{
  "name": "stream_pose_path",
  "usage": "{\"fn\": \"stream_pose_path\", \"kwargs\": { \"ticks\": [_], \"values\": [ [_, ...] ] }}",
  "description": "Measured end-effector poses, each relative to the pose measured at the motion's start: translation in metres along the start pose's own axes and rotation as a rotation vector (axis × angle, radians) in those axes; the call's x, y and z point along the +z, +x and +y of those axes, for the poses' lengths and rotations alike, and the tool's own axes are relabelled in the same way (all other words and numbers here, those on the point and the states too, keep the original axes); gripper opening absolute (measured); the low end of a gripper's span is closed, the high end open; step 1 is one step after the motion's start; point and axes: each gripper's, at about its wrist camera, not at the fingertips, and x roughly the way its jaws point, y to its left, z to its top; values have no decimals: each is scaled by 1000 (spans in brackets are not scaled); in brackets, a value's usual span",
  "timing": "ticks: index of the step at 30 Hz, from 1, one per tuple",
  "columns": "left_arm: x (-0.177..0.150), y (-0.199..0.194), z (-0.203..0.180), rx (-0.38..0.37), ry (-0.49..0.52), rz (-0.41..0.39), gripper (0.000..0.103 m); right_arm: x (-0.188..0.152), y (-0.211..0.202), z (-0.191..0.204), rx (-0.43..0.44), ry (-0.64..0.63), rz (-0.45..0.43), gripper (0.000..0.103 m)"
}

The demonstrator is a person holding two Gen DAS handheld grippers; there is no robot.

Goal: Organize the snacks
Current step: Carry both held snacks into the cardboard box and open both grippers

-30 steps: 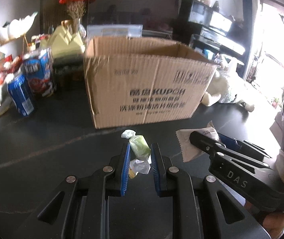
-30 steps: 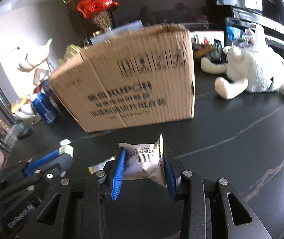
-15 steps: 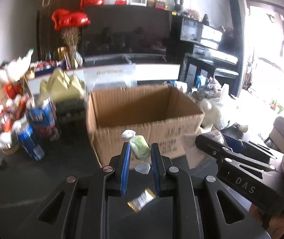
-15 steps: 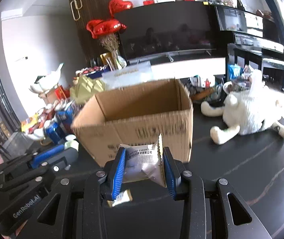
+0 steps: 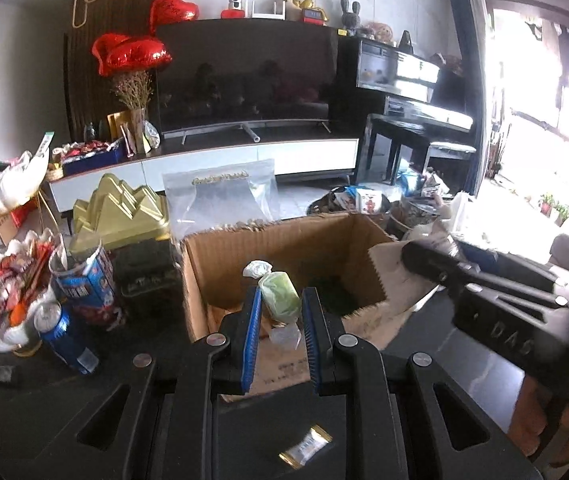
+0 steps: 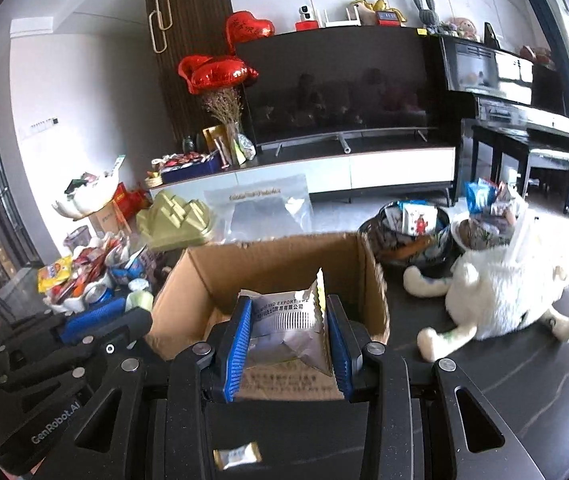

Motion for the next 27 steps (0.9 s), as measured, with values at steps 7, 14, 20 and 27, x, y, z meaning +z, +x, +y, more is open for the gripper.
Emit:
{"fn": "stream_pose_path", "kwargs": {
  "ticks": [7, 14, 20, 27],
  "values": [
    [17, 25, 14, -19, -12, 17, 21, 18, 25, 9, -6, -56, 20, 37],
    [26, 53, 22, -36, -17, 53, 21, 22, 54, 5, -9, -58, 58, 38],
    [28, 63, 29, 14, -25, 57, 51, 21, 69, -3, -50, -34, 86, 61],
    [15, 37, 23, 53, 15, 12, 52, 7, 51, -2, -63, -25, 74, 62]
  ]
}}
